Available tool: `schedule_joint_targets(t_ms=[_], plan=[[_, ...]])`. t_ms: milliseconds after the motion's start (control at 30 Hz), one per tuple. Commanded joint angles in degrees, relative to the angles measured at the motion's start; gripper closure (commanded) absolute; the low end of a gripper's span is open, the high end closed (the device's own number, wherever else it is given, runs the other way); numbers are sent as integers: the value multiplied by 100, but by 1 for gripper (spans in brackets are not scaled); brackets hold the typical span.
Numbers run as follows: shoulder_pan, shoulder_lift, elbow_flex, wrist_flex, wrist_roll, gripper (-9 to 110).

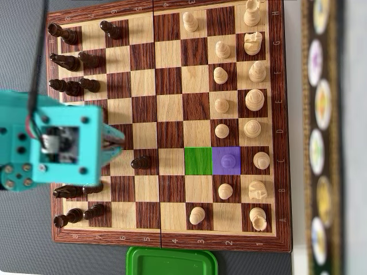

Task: Play chess

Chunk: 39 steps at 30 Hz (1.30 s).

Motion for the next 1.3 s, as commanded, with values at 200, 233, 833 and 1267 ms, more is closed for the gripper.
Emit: schedule_joint_targets(t_ms=[200,233,833,1267], plan=[[35,-62,-299,-9,18,102],[26,-62,-308,-9,26,102],[9,-1433,-1222,-9,-9,102],[9,-2619,-1978,0,-9,102]])
